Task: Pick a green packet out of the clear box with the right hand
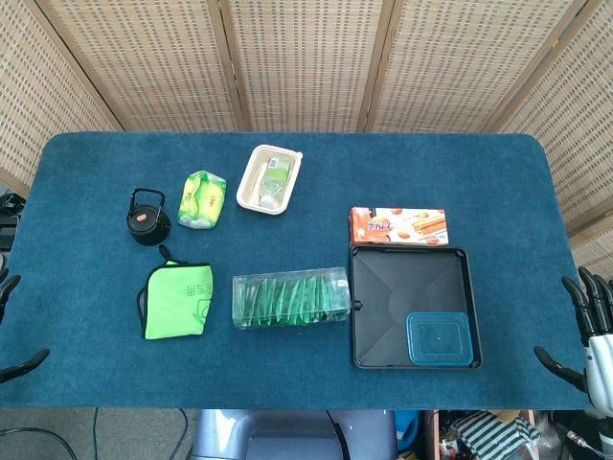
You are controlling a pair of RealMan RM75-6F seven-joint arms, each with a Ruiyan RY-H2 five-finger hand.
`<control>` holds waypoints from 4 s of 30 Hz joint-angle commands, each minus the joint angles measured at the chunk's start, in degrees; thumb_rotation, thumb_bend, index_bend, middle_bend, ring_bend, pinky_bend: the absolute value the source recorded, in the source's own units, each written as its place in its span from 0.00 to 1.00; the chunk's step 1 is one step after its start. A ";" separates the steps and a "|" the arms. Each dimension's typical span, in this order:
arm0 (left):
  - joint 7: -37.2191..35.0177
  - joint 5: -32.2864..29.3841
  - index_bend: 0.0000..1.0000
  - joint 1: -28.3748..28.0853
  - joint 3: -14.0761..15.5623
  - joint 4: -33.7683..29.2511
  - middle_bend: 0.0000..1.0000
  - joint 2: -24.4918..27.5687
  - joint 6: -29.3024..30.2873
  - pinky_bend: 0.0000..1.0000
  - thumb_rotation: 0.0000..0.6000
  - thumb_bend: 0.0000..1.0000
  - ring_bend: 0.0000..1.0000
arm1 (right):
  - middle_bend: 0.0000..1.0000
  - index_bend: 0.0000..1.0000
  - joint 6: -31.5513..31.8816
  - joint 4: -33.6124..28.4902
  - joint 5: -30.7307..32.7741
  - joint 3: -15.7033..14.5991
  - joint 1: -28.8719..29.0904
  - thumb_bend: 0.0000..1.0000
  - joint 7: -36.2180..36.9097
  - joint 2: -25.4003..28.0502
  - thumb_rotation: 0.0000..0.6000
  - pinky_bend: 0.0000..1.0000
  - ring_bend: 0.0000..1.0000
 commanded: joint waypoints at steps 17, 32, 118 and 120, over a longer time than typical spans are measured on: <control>3.84 -1.70 0.00 -1.01 -1.05 0.12 0.00 -1.63 -1.94 0.00 1.00 0.13 0.00 | 0.00 0.13 -21.28 -5.86 -4.99 3.18 17.38 0.00 8.21 4.04 1.00 0.00 0.00; 3.31 -6.86 0.00 -1.98 -2.60 1.75 0.00 -2.34 -5.11 0.00 1.00 0.13 0.00 | 0.02 0.24 -47.90 -6.03 6.47 8.43 39.57 0.15 1.22 -12.67 1.00 0.03 0.00; -5.27 -13.04 0.00 -4.35 -4.17 4.56 0.00 -0.69 -12.34 0.00 1.00 0.13 0.00 | 0.05 0.55 -53.61 12.77 74.14 10.49 75.58 1.00 -40.18 -28.97 1.00 0.11 0.00; -5.25 -13.04 0.00 -4.42 -4.17 4.57 0.00 -0.66 -12.46 0.00 1.00 0.13 0.00 | 0.02 0.42 -53.57 12.72 73.93 10.23 75.90 0.99 -39.78 -28.81 1.00 0.11 0.00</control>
